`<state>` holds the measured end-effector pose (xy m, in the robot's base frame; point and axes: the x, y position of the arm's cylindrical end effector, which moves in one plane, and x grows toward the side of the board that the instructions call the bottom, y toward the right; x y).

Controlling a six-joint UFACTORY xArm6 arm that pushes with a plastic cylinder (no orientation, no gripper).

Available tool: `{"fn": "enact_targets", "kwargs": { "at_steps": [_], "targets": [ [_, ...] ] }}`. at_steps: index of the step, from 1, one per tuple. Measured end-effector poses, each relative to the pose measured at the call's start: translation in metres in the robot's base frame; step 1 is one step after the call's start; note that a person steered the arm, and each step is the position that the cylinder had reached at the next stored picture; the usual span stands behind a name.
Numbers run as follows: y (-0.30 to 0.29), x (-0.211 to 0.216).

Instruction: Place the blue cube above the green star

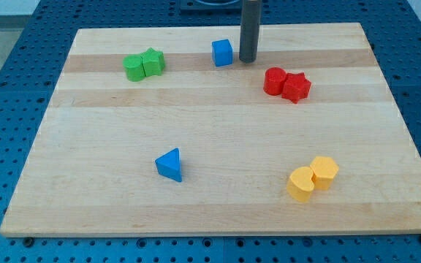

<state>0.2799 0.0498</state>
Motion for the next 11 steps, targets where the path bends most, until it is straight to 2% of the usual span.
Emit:
{"fn": "enact_targets", "kwargs": {
  "at_steps": [1, 2, 3, 4, 5, 6, 9, 10, 11],
  "targets": [
    [-0.066, -0.015],
    [-0.101, -0.009],
    [-0.066, 0.021],
    [-0.068, 0.033],
    [-0.1, 0.012],
    [-0.136, 0.011],
    [-0.141, -0.014],
    [-0.168, -0.018],
    [-0.171, -0.024]
  ]
}}
